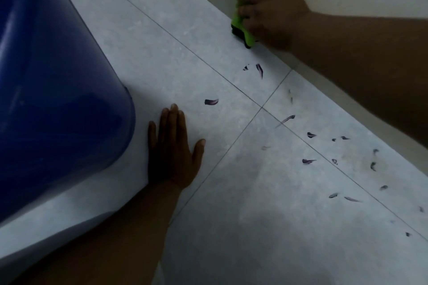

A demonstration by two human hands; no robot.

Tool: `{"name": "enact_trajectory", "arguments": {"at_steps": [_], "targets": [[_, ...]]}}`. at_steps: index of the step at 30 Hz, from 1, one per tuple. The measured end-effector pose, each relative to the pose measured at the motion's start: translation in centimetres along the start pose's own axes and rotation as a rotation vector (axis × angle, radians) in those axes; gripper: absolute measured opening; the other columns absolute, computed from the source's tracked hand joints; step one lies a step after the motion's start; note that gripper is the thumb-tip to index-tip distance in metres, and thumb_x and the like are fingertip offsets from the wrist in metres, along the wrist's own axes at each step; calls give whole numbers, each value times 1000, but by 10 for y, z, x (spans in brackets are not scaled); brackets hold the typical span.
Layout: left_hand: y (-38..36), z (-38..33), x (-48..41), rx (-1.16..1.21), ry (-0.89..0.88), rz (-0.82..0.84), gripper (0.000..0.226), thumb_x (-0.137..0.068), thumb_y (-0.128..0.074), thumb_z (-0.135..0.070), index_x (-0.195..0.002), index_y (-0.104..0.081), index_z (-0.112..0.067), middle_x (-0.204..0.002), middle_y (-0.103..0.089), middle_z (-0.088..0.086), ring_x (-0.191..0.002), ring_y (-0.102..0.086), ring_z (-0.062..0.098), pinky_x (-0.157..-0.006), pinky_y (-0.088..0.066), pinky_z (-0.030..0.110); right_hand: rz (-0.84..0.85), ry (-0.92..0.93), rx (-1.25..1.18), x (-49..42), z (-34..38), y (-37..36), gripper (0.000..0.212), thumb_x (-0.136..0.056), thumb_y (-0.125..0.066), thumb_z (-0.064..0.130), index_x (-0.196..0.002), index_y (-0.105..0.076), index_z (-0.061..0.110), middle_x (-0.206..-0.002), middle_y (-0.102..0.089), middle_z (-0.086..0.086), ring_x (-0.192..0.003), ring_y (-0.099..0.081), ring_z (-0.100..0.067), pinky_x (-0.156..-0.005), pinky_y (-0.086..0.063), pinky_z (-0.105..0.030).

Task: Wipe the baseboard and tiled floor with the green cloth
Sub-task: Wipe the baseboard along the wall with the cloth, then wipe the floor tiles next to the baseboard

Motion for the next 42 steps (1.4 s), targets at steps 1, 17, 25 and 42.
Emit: {"name": "enact_trajectory", "arguments": {"at_steps": [1, 17, 25, 42], "targets": [[0, 0, 0, -1, 0, 3, 82, -97, -22, -60, -158, -17, -6, -167, -12, 13, -155, -10, 30, -124, -13, 54, -65, -12, 13, 4, 2, 2, 37, -89, -33, 3, -91, -70, 0, -91, -70, -16, -98, -62, -37, -99, -45, -45], [2, -1, 0, -5, -8, -4, 82, -96, -24, -59, -157, -19, -4, -165, -16, 15, -154, -14, 32, -123, -14, 55, -114, -725, -1151, 51, 101, -9, 38, -93, -55, 12, -131, -56, 15, -139, -53, -11, -132, -42, -30, -100, -34, -31], [0, -1, -1, -6, -16, -15, 81, -97, -25, -58, -158, -17, -5, -166, -14, 14, -154, -12, 31, -124, -11, 54, 73, -765, -907, 23, 166, 9, 52, -100, -26, 17, -152, -25, 20, -156, -18, -27, -141, -12, -54, -115, -7, -60], [1, 0, 0, 15, -28, -52, 72, -100, -21, -49, -156, -21, -4, -166, -17, 14, -154, -15, 30, -123, -13, 55, -2, -376, -920, 42, 158, -1, 72, -95, -35, 52, -155, -11, 20, -163, -6, -11, -149, 0, -33, -116, 4, -58]]}}
Point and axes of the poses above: each hand's wrist, its own x-axis away from the middle knuckle, its own y-axis out of the back of the hand, z = x × y, the point moved 3 cm from there along -x, towards the middle knuckle
